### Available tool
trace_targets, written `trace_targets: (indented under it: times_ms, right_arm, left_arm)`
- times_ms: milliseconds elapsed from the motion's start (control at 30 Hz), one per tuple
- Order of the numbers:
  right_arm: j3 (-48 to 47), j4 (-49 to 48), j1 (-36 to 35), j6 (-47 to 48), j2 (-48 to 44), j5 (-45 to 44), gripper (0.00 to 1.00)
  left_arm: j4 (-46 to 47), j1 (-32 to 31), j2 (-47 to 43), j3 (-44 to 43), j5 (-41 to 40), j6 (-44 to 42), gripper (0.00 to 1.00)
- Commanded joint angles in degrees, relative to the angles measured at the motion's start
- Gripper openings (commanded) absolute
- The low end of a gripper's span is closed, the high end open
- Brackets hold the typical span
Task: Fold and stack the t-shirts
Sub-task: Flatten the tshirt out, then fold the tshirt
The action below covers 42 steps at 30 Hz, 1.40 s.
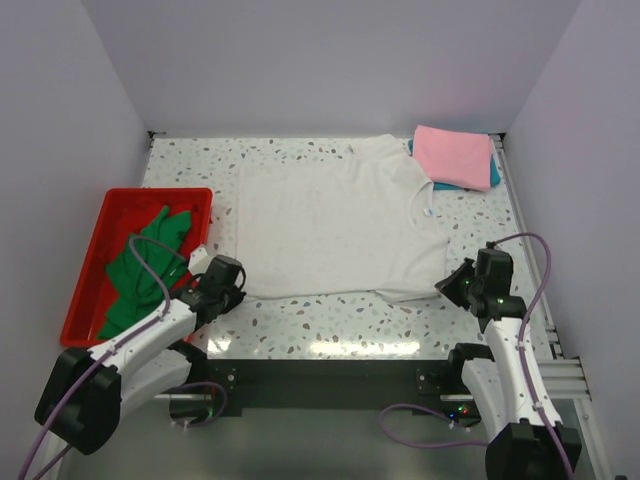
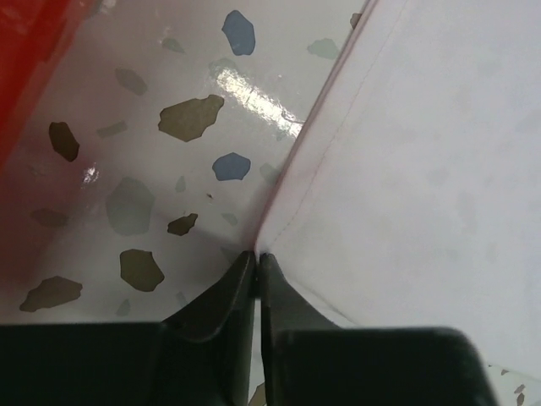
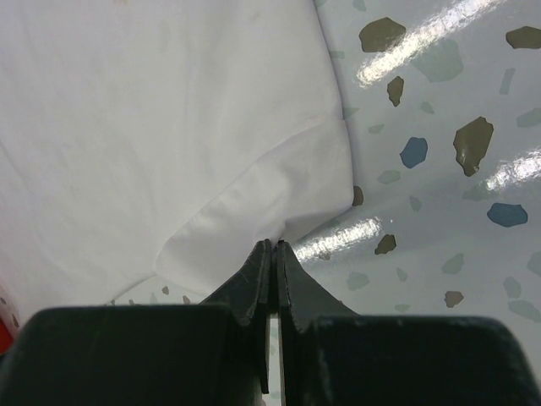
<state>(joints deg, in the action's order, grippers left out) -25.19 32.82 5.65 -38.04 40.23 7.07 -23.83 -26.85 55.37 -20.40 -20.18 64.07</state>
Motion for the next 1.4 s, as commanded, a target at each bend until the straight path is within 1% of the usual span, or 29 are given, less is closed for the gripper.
trace_targets:
  times_ms: [0,67,200,333,400,533,633,667,767,800,867,900,1000,1167,1367]
  right_arm:
    - [-1.88,-1.18,0.24,0.51,-0.41,-0.3,0.0]
    - [-2.14,-0.3,0.24,0.6,-1.11,-0.57,0.0]
    - [-2.32,1.89,0.24,0.07,-3.66,0.57,0.0]
    - [-3.02,5.5,0.15,-0.72,-7.78,1.19,0.0]
    - [-3.46,6.38,0.24,-1.24,-8.93,1.37,0.0]
    - [-5.65,5.77,0.24,-0.37,-9.12,0.75,0.0]
    - [-7.49,2.62,0.24,2.08,-5.35,1.28,0.0]
    - [-8.2,1.73,0.15,2.7,-1.85,1.71,0.0]
    - [-11.45,-2.92,0.15,4.9,4.57,2.86,0.0]
    - [-12.33,-5.28,0.15,5.78,9.38,3.91,0.0]
    - [-15.58,-7.23,0.15,6.49,13.98,4.88,0.0]
    - [-16.64,-9.07,0.15,7.01,18.53,5.67,0.0]
    - [-21.21,-11.45,-0.29,7.8,25.4,5.76,0.0]
    - [-29.38,-12.08,-1.34,9.21,33.41,4.01,0.0]
    - [-36.76,-12.61,-3.18,8.77,41.24,2.43,0.0]
  left_arm:
    - [0.11,-0.39,0.18,0.54,-0.47,-0.62,0.07]
    - [-0.68,-0.31,-0.7,0.02,-0.82,-1.32,0.0]
    - [-3.32,-0.39,-4.3,-0.95,-1.96,-1.76,0.0]
    - [-7.88,-0.39,-8.43,-2.18,-3.1,-2.11,0.0]
    - [-8.86,-0.39,-10.8,-2.54,-3.54,-2.11,0.0]
    - [-8.78,-0.31,-11.69,-4.03,-3.9,-3.86,0.0]
    - [-7.11,-0.31,-8.98,-6.57,-4.6,-5.53,0.0]
    - [-6.41,-0.22,-7.92,-8.06,-4.6,-6.06,0.0]
    - [-3.24,-0.22,-3.09,-11.4,-5.04,-7.29,0.0]
    - [-2.63,-0.05,-0.21,-12.37,-5.3,-7.47,0.0]
    - [-0.78,0.48,2.71,-15.09,-5.3,-8.26,0.0]
    - [-0.17,1.35,5.51,-15.89,-4.96,-8.96,0.0]
    - [2.12,3.9,10.26,-19.05,-3.81,-10.37,0.0]
    - [5.99,9.26,16.59,-22.39,-0.65,-12.3,0.0]
    - [8.1,11.64,22.92,-26.88,0.76,-13.45,0.0]
